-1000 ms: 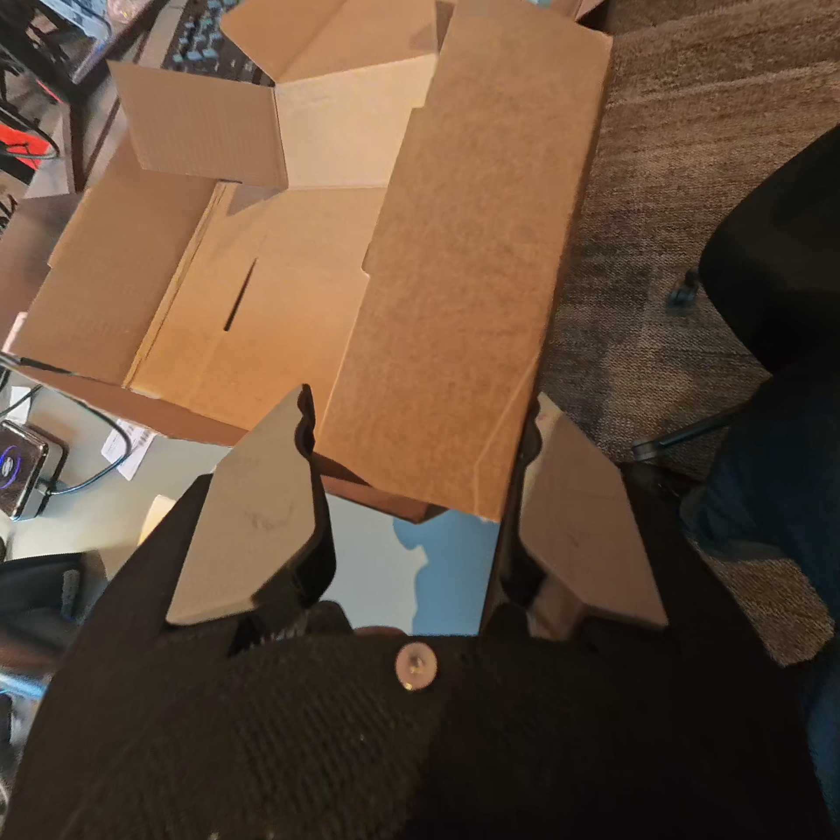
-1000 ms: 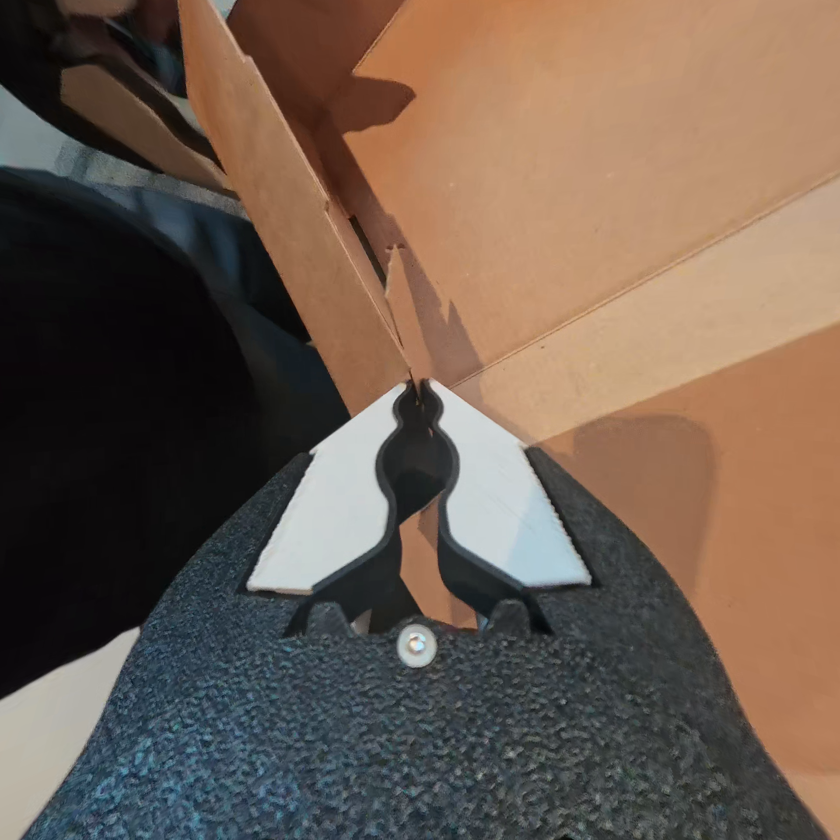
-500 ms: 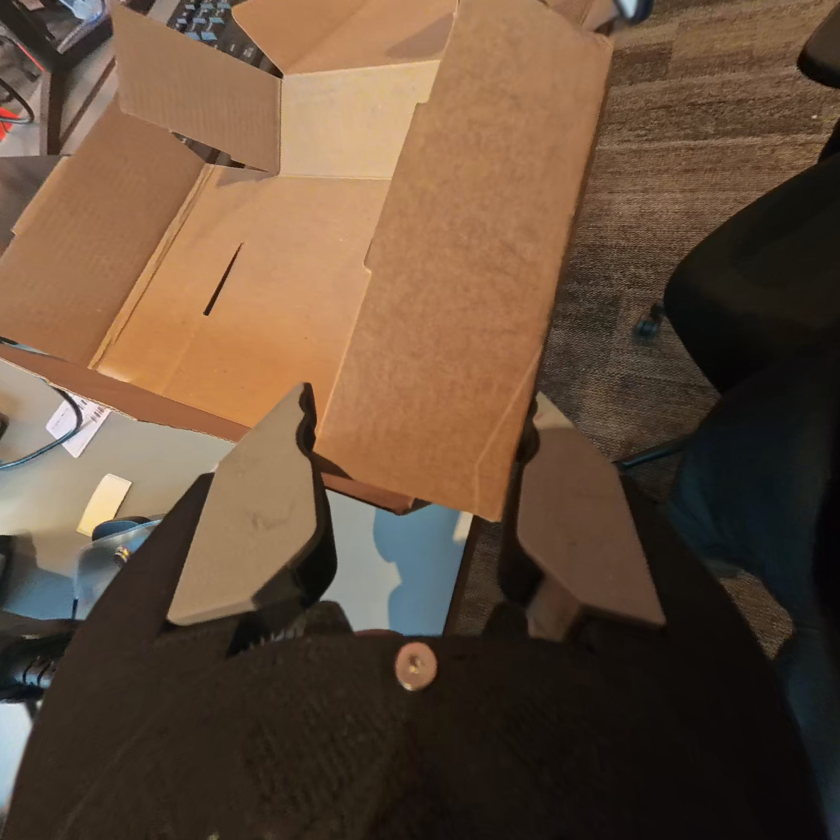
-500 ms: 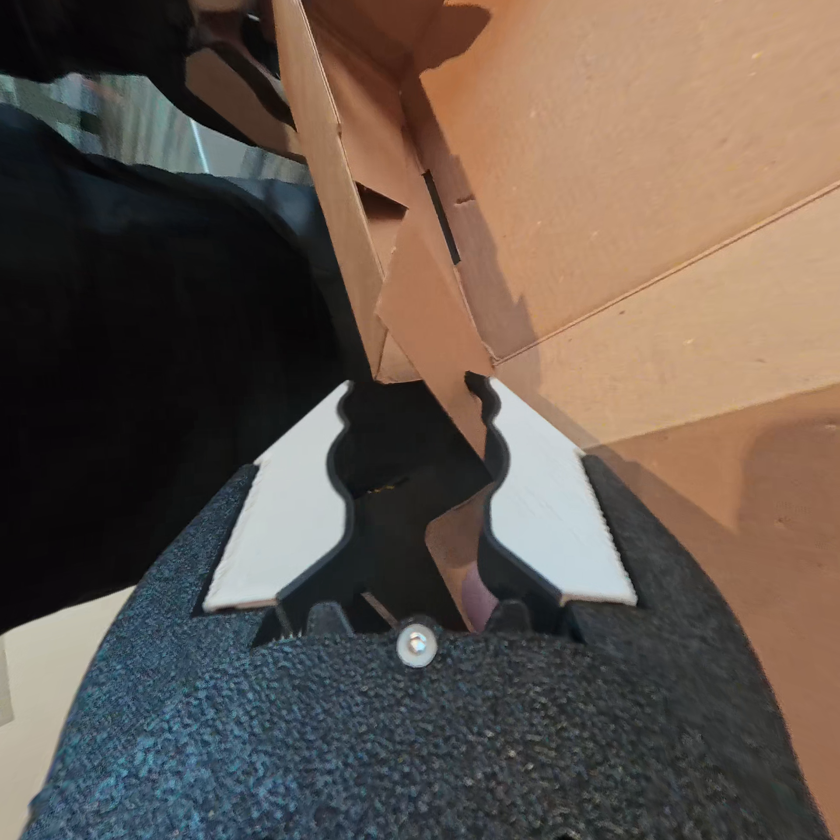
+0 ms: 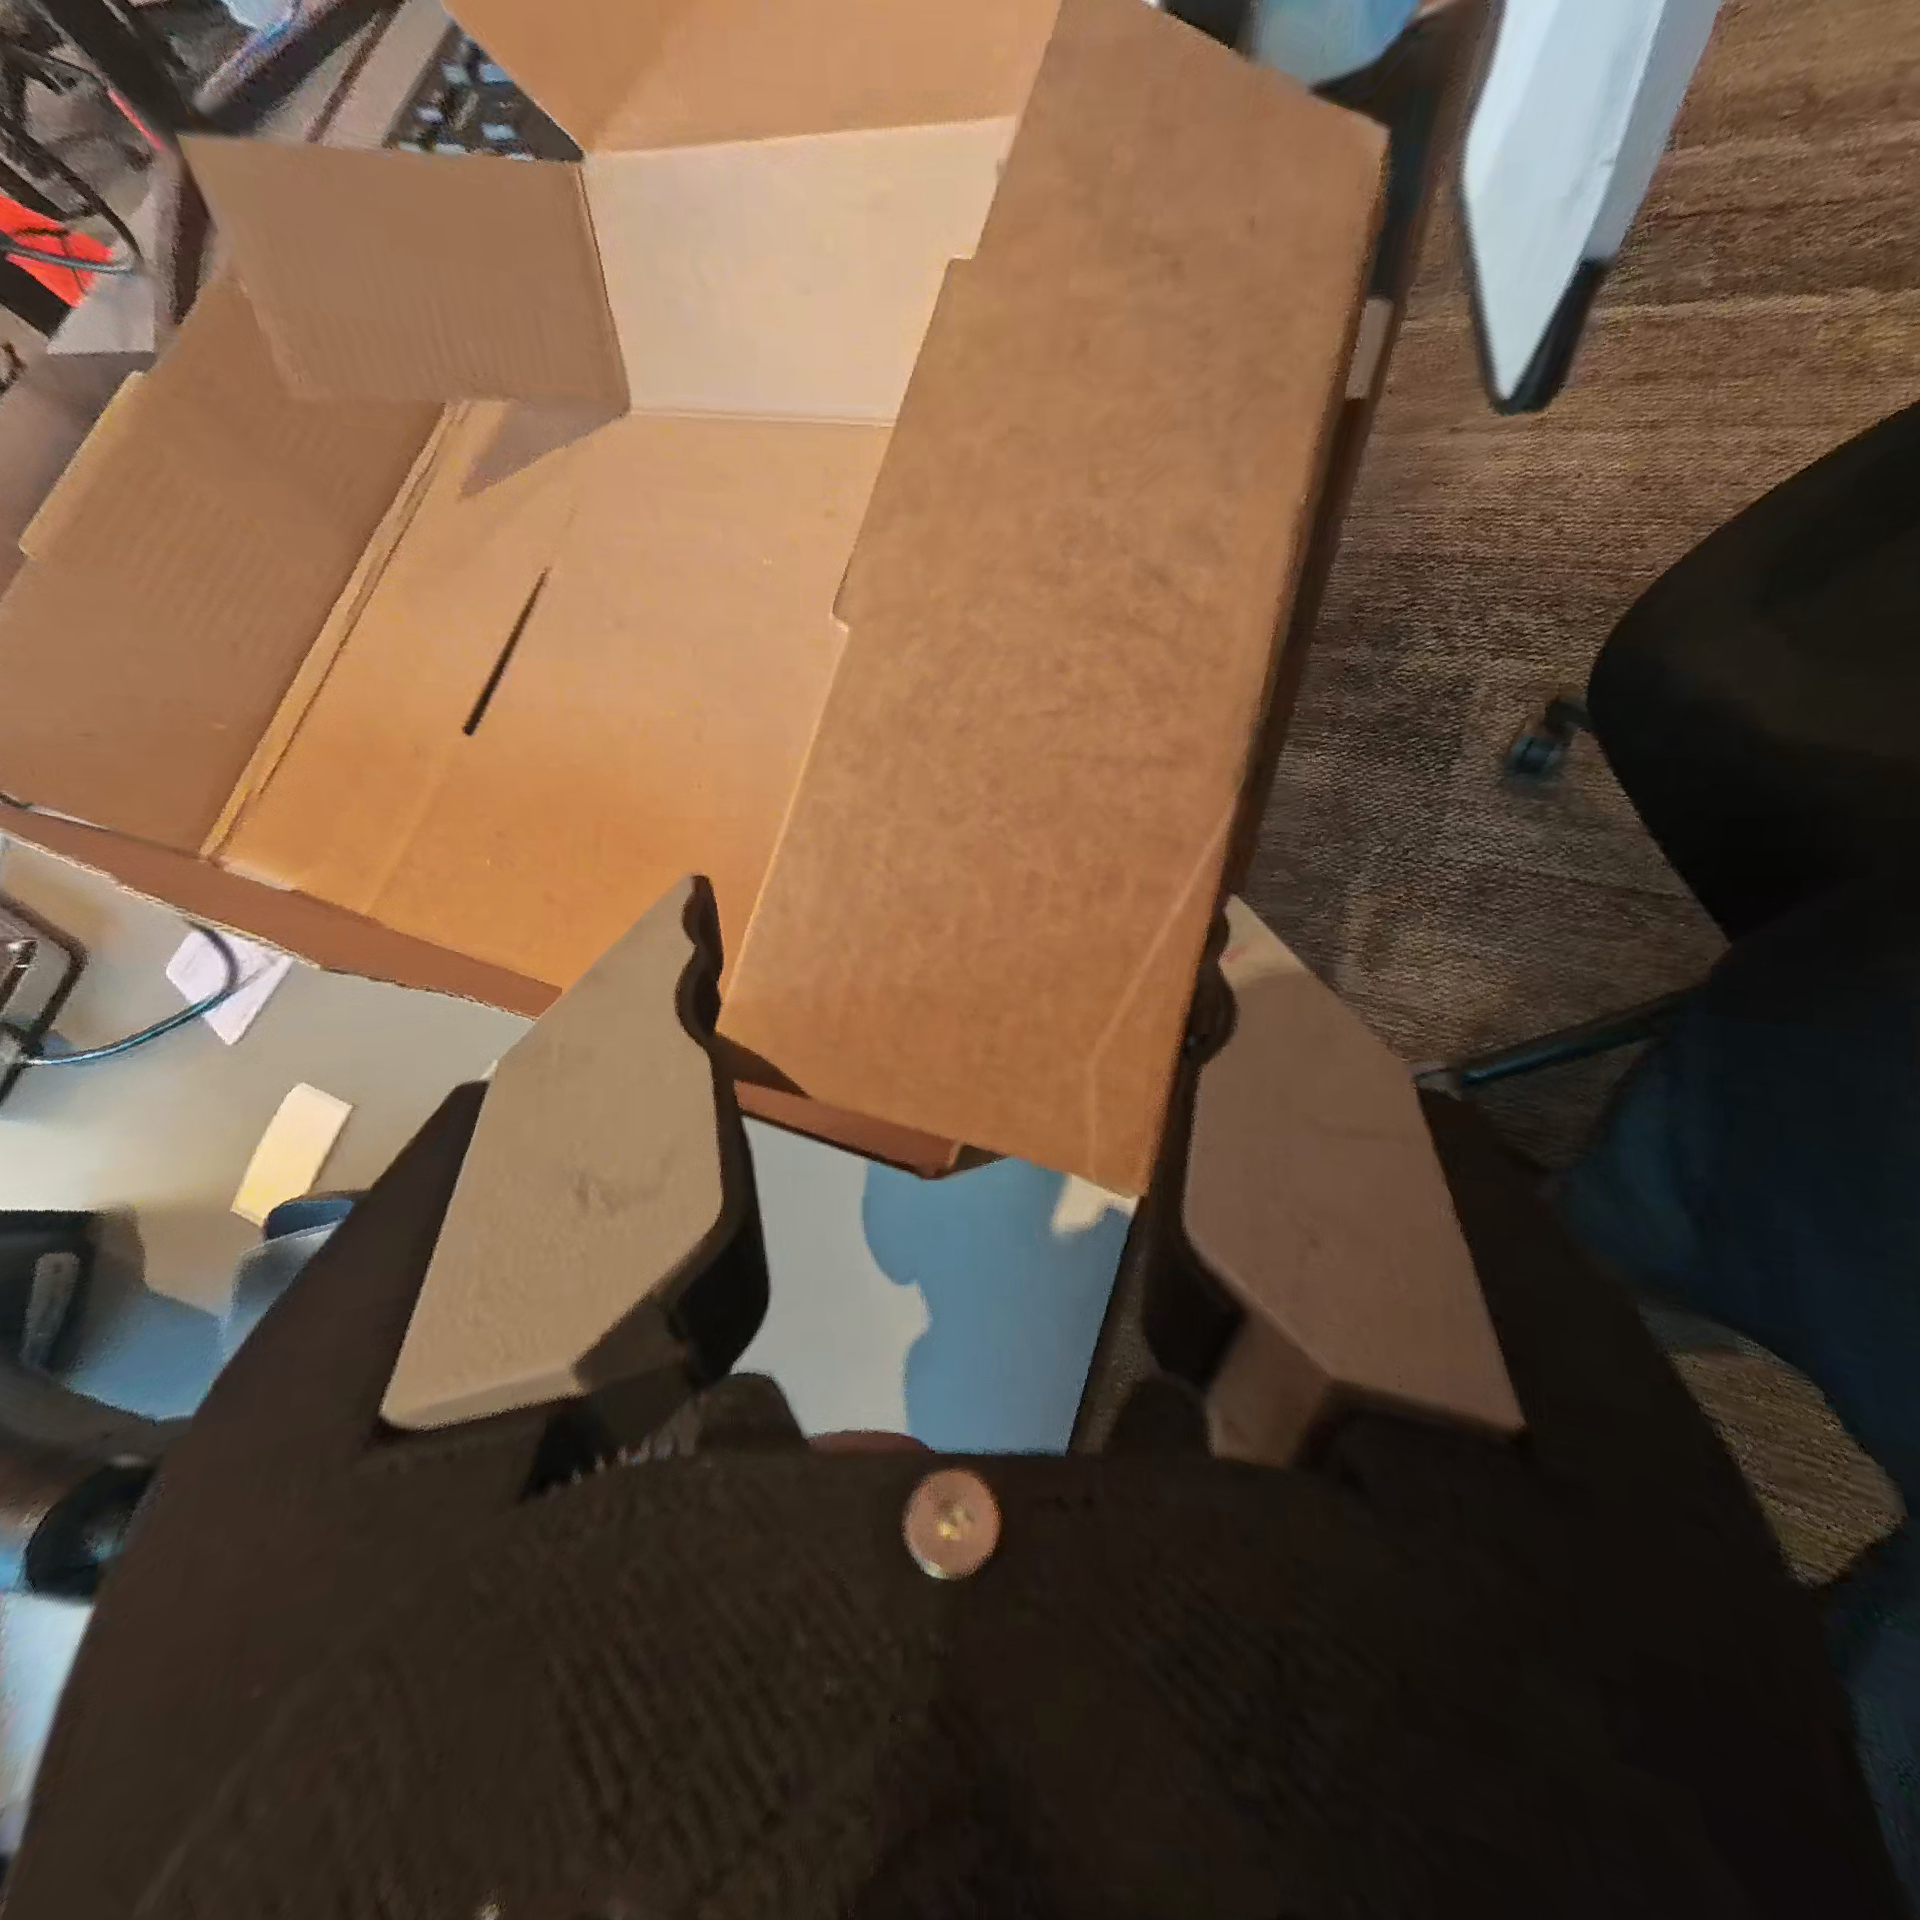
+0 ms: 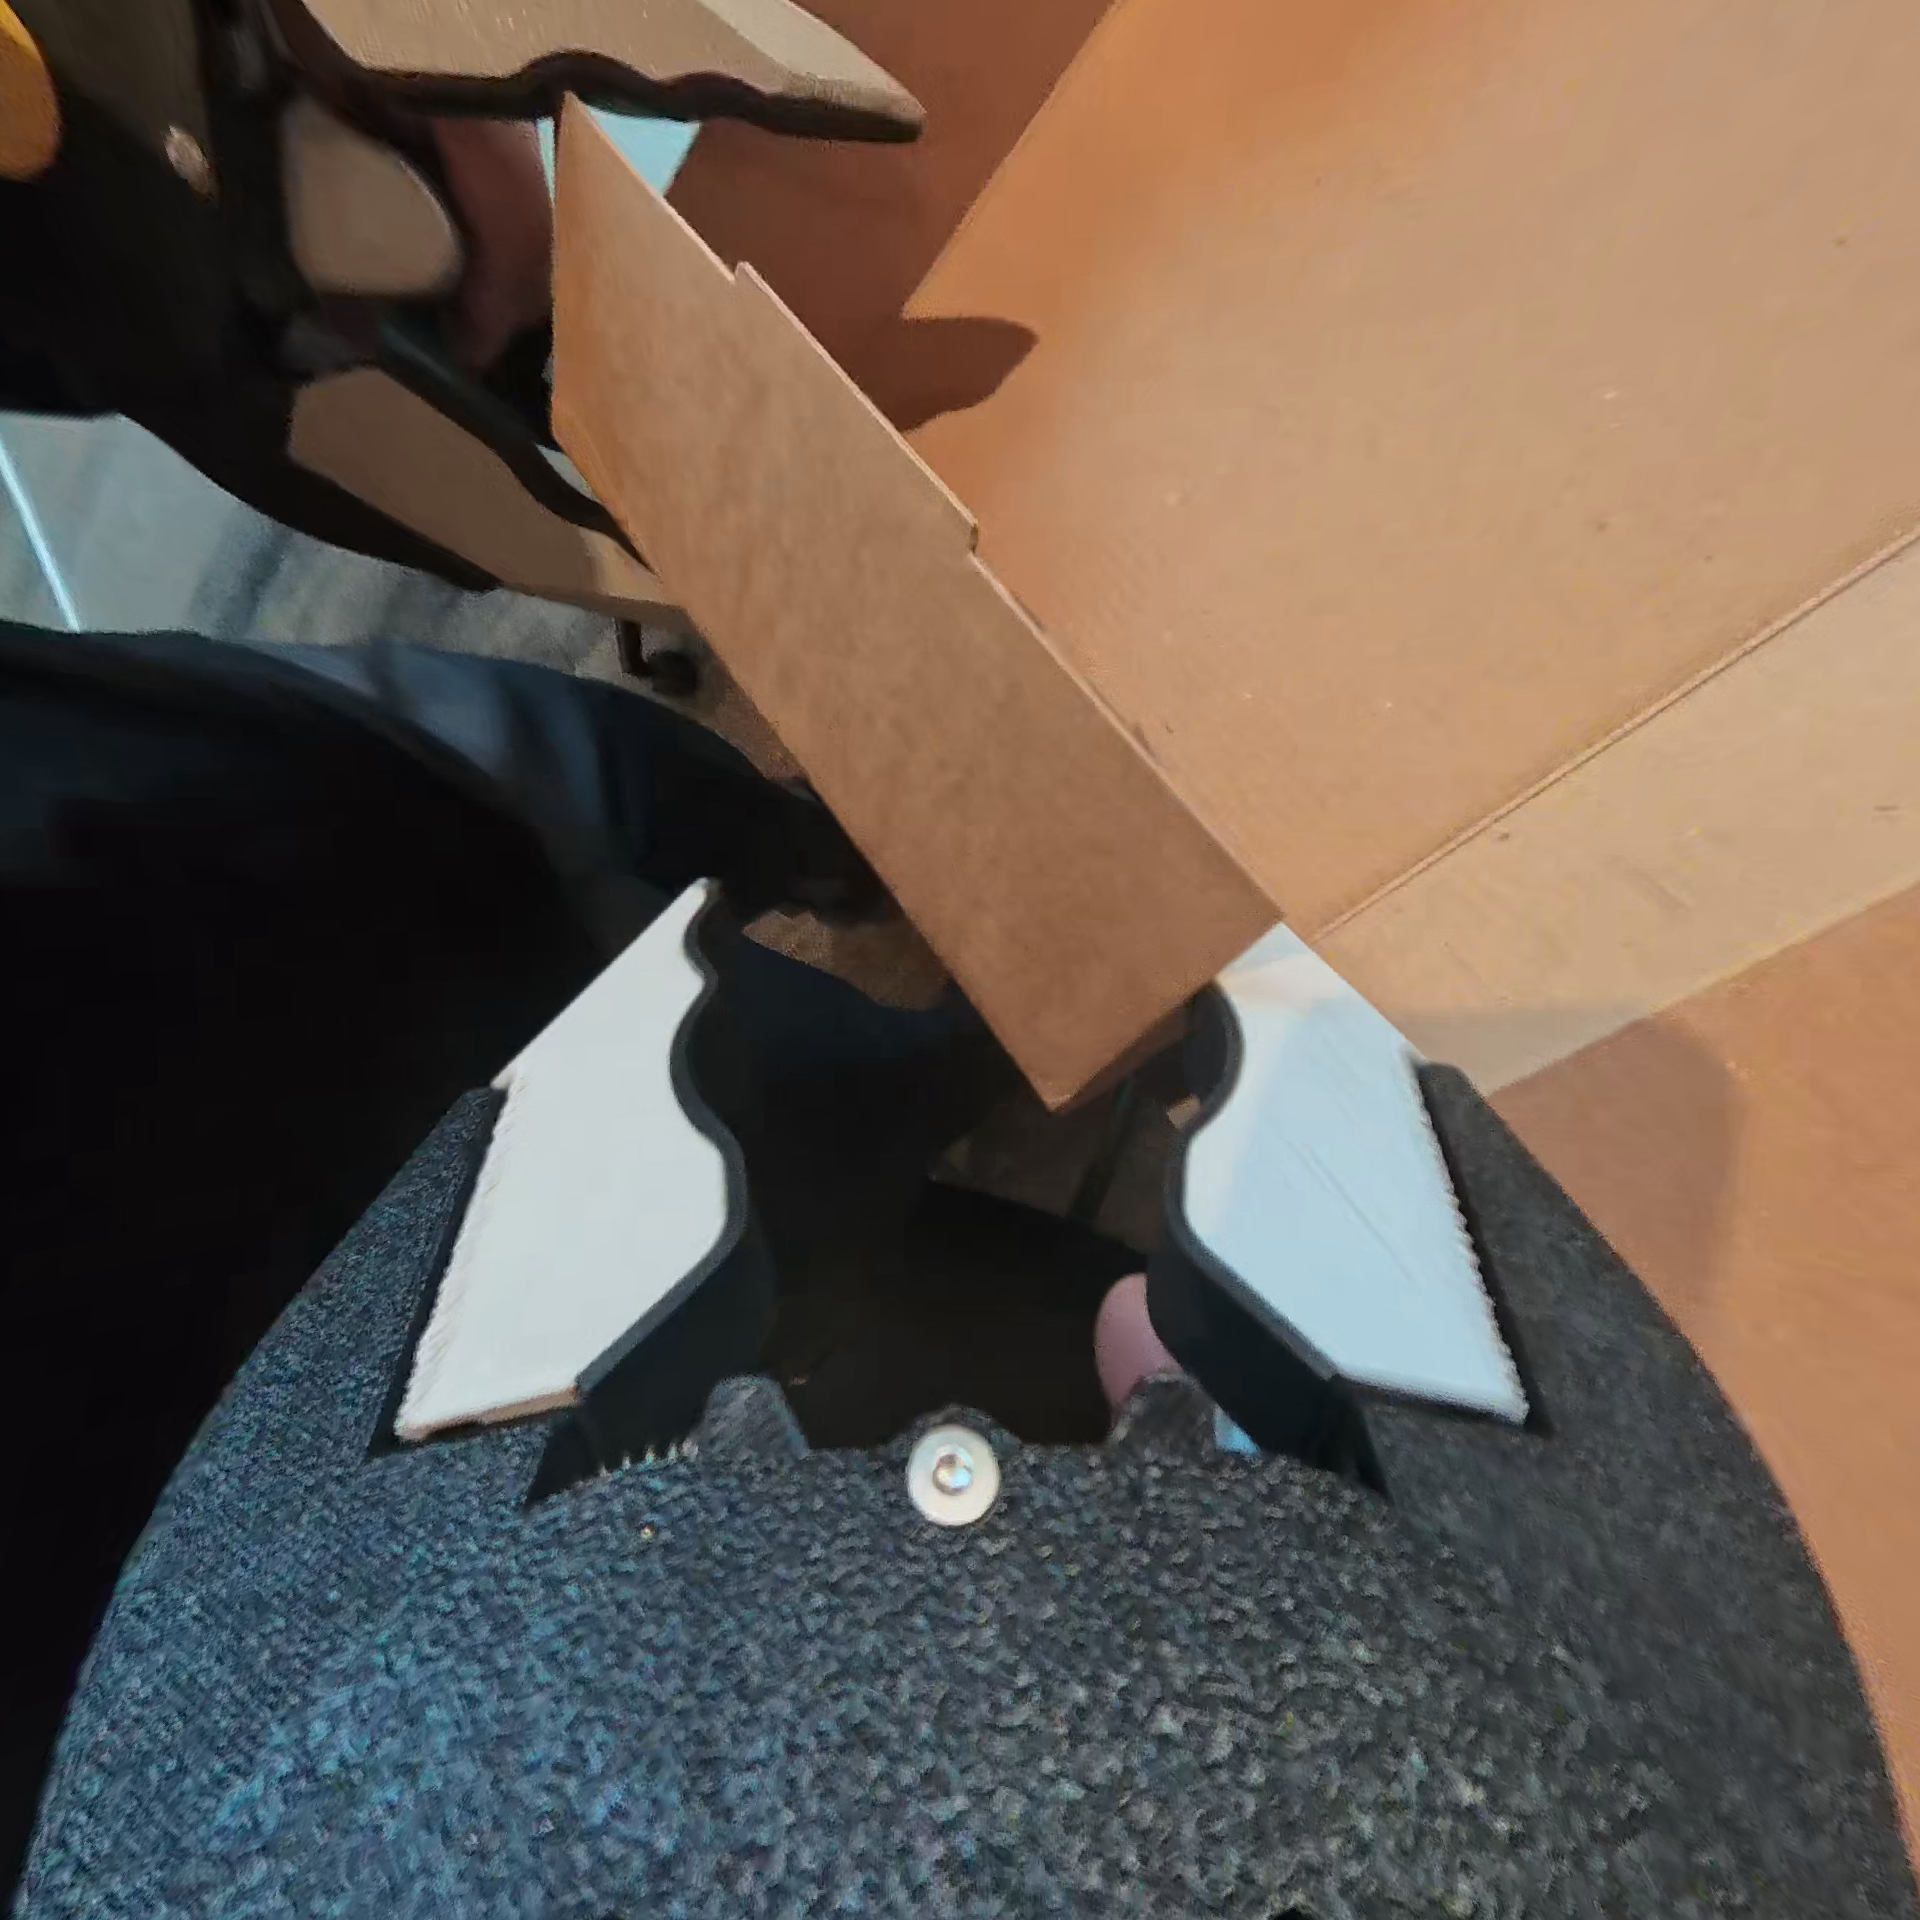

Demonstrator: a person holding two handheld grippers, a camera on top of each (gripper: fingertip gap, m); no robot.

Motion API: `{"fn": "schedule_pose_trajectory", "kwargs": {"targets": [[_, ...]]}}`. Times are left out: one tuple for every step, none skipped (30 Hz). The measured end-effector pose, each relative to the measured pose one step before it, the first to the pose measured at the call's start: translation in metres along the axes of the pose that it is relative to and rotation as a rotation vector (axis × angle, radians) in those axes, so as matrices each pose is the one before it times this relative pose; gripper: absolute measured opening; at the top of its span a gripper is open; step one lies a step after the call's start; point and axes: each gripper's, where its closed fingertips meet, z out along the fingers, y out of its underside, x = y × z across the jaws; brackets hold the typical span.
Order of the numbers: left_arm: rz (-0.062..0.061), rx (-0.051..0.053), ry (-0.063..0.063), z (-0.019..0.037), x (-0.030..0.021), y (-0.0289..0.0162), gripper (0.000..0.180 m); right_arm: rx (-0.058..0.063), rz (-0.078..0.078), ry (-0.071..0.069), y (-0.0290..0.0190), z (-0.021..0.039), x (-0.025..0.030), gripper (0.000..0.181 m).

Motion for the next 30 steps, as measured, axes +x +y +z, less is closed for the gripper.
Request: {"fn": "schedule_pose_trajectory", "kwargs": {"targets": [[0.0125,0.0006,-0.0198,-0.00133,-0.00145,0.00036,0.089,0.0030,0.0009,0.0028,-0.00074,0.00054,-0.00017,0.085],[0.0073,0.0050,-0.0109,-0.00190,0.00062,0.00037,0.089,-0.0023,-0.0103,0.0024,0.00090,-0.00001,0.00038,0.077],[0.0032,0.0070,-0.0027,-0.00098,0.00157,0.00044,0.089,-0.0136,-0.0286,0.0198,0.00254,0.00070,0.00127,0.068],[0.0035,0.0013,-0.0044,-0.00011,0.00126,0.00022,0.089,-0.0186,-0.0423,0.0357,0.00236,0.00101,0.00243,0.063],[0.0007,-0.0027,-0.0043,-0.00025,0.00000,0.00012,0.089,-0.0203,-0.0282,0.0280,0.00174,0.00115,0.00135,0.065],[-0.0087,-0.0034,0.0002,-0.00024,-0.00014,0.00043,0.089,-0.0106,-0.0072,0.0073,0.00047,0.00081,-0.00032,0.071],[-0.0066,-0.0023,0.0003,0.00087,-0.00169,0.00106,0.089,-0.0022,-0.0026,0.0065,-0.00042,0.00110,-0.00076,0.078],[0.0005,-0.0002,-0.0017,-0.00004,-0.00067,-0.00004,0.089,-0.0009,-0.0033,0.0062,0.00028,0.00060,-0.00042,0.081],[-0.0009,-0.0014,-0.0010,-0.00021,-0.00065,0.00055,0.089,0.0108,0.0123,-0.0141,-0.00125,-0.00020,-0.00224,0.083],[-0.0079,-0.0017,0.0013,-0.00059,-0.00065,0.00112,0.089,0.0329,0.0478,-0.0455,-0.00513,-0.00070,-0.00429,0.082],[-0.0085,0.0004,-0.0007,-0.00065,-0.00120,0.00086,0.090,0.0466,0.0800,-0.0616,-0.00660,-0.00193,-0.00457,0.079],[-0.0052,0.0004,0.0001,-0.00039,-0.00059,0.00031,0.090,0.0481,0.0829,-0.0505,-0.00597,-0.00163,-0.00269,0.073],[-0.0122,-0.0036,0.0070,-0.00009,0.00005,0.00073,0.090,0.0460,0.0702,-0.0381,-0.00476,-0.00120,-0.00188,0.067],[-0.0187,-0.0054,0.0125,0.00023,0.00101,0.00094,0.090,0.0449,0.0581,-0.0212,-0.00419,-0.00089,-0.00013,0.059],[-0.0217,-0.0047,0.0173,0.00093,0.00114,0.00172,0.089,0.0335,0.0380,-0.0043,-0.00207,-0.00103,0.00183,0.047],[-0.0195,-0.0024,0.0201,0.00082,0.00125,0.00141,0.089,0.0245,0.0145,-0.0056,-0.00021,-0.00122,0.00112,0.034],[-0.0188,-0.0051,0.0077,0.00007,-0.00060,0.00061,0.088,0.0073,0.0098,-0.0104,0.00176,-0.00023,0.00014,0.033],[-0.0145,-0.0111,0.0010,-0.00069,-0.00123,0.00041,0.085,0.0000,0.0018,-0.0238,0.00285,0.00065,-0.00256,0.031],[-0.0336,0.0127,-0.0035,-0.00155,-0.00351,-0.00431,0.065,-0.0190,-0.0078,-0.0013,0.00470,0.00254,-0.00112,0.026],[-0.0317,-0.0167,0.0096,0.00160,-0.00301,0.00036,0.067,0.0083,-0.0321,0.0414,-0.00133,0.00036,0.00259,0.024],[0.0070,-0.0056,0.0069,0.00136,-0.00131,-0.00087,0.067,-0.0191,-0.0289,0.0283,-0.00067,0.00054,0.00205,0.022],[0.0189,-0.0001,0.0113,0.00147,0.00046,-0.00157,0.066,-0.0251,-0.0007,-0.0012,-0.00150,0.00098,0.00087,0.020],[0.0099,-0.0036,0.0058,0.00143,-0.00163,-0.00084,0.065,-0.0052,0.0237,-0.0103,-0.00218,0.00040,0.00191,0.021],[0.0107,-0.0037,0.0024,0.00109,-0.00268,-0.00044,0.066,-0.0100,0.0260,-0.0184,-0.00067,0.00015,0.00062,0.020],[0.0049,-0.0015,0.0049,0.00082,-0.00192,-0.00023,0.066,-0.0110,0.0200,-0.0100,-0.00096,0.00008,0.00057,0.020],[0.0021,-0.0052,-0.0008,0.00075,-0.00223,-0.00008,0.067,-0.0124,0.0134,-0.0048,-0.00074,-0.00003,0.00072,0.020],[-0.0046,-0.0085,-0.0090,0.00070,-0.00314,-0.00001,0.072,-0.0090,0.0114,-0.0090,-0.00099,0.00039,0.00033,0.020],[-0.0113,-0.0062,-0.0047,-0.00063,-0.00190,0.00016,0.076,-0.0063,0.0118,-0.0120,-0.00019,-0.00030,-0.00001,0.020],[-0.0068,0.0027,-0.0040,-0.00230,-0.00126,-0.00085,0.076,-0.0005,0.0088,-0.0101,-0.00005,-0.00033,-0.00025,0.020],[0.0047,0.0183,-0.0204,-0.00441,-0.00166,-0.00191,0.078,-0.0017,0.0066,-0.0100,0.00022,-0.00045,-0.00028,0.020]]}}
